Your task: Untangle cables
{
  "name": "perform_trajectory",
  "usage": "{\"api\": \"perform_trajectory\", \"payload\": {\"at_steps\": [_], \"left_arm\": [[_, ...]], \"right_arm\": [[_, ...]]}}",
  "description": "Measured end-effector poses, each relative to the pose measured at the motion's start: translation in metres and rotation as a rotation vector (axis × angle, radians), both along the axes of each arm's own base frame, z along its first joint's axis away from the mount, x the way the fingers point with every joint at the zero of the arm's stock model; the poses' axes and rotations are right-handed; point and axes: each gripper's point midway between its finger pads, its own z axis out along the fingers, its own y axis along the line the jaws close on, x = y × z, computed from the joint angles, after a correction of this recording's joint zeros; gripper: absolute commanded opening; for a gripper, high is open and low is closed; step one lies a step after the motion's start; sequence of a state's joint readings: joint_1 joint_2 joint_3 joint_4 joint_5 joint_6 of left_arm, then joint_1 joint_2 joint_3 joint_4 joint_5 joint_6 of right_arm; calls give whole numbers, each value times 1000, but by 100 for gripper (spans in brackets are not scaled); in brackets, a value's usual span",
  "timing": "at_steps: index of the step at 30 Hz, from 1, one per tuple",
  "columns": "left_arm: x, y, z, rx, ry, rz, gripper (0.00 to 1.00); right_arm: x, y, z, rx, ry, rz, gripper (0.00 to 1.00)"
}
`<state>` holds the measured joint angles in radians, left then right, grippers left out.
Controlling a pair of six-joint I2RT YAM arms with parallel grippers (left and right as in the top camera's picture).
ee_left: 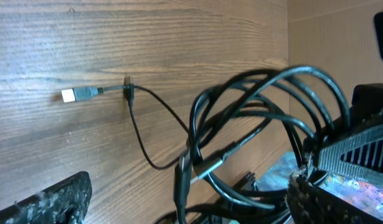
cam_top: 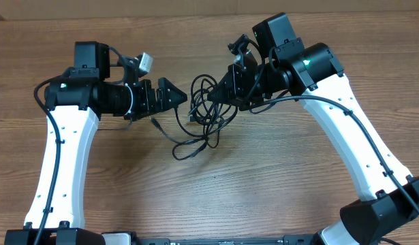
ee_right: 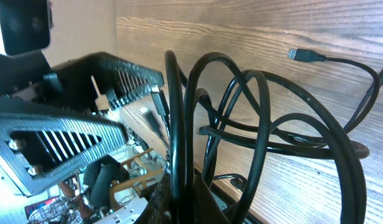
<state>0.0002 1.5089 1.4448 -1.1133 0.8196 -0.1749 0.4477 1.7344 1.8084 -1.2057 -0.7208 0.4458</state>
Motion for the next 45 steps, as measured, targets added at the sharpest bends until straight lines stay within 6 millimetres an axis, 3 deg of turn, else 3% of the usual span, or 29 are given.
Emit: {"api": "perform_trajectory", "payload": {"at_steps": [14, 19, 24, 29, 35, 45], "left_arm": [[-1, -7, 1, 6, -24, -35, 100], [-2, -19, 2, 11, -47, -72, 82], [0, -16, -3, 50, -50, -60, 44], [0, -15, -4, 59, -48, -54, 35], [0, -15, -4, 59, -49, -54, 44], [-5, -28, 3, 18, -112, -149, 47]], "right_arm": [[-14, 15, 21, 143, 7, 108, 4], [-20, 19, 28, 190, 16, 139, 4], [-26, 22, 27, 187, 30, 153, 4], [-30, 26, 27, 187, 29, 168, 4], [-31, 26, 27, 189, 31, 170, 4], [-36, 28, 32, 221, 50, 190, 4]]}}
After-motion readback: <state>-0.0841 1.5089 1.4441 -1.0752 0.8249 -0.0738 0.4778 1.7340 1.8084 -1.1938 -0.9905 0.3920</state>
